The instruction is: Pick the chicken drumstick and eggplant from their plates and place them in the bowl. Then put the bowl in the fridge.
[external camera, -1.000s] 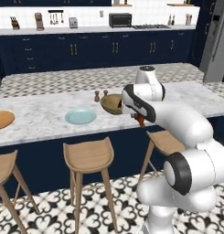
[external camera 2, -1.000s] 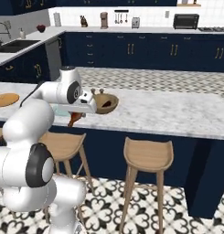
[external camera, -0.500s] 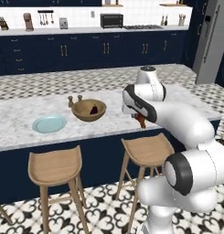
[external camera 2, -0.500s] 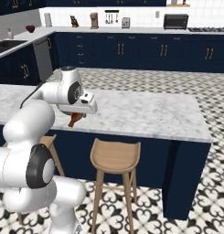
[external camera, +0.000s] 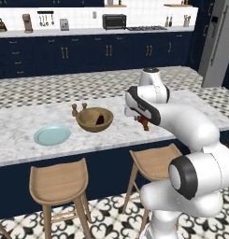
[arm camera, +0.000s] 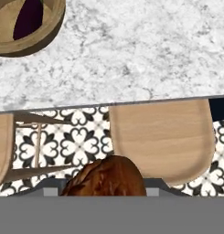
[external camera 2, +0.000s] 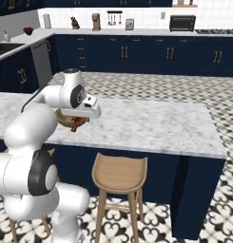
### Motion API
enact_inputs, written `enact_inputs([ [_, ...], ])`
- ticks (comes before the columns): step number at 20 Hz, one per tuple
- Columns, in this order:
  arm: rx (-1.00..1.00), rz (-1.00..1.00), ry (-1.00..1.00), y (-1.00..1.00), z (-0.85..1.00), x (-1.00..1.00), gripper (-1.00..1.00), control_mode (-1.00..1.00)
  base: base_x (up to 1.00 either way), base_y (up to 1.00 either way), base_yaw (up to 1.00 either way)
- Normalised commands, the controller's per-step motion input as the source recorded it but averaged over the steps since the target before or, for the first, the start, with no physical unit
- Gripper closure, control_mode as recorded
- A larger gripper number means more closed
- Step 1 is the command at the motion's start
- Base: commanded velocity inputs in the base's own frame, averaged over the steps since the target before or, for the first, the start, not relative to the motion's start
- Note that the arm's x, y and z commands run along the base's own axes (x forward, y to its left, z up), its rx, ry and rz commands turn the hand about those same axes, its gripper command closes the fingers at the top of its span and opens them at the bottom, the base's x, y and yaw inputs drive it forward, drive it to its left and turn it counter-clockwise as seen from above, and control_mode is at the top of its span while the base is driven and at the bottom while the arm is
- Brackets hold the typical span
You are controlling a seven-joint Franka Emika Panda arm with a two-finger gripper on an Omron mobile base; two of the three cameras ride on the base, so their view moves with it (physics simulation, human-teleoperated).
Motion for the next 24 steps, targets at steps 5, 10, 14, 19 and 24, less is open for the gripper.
enact_inputs([
  [5,0.00,0.00,0.00,0.00,0.00,0.00,1.00,1.00,0.50,0.38,-0.01],
  [10,0.00,0.00,0.00,0.00,0.00,0.00,1.00,1.00,0.35,0.44,0.00],
  [14,0.00,0.00,0.00,0.00,0.00,0.00,1.00,1.00,0.45,0.32,0.00],
  [19,-0.02,0.00,0.00,0.56,-0.22,0.77,1.00,-1.00,0.00,0.00,0.00],
  [24,0.00,0.00,0.00,0.62,-0.24,0.82,1.00,-1.00,0.00,0.00,0.00],
])
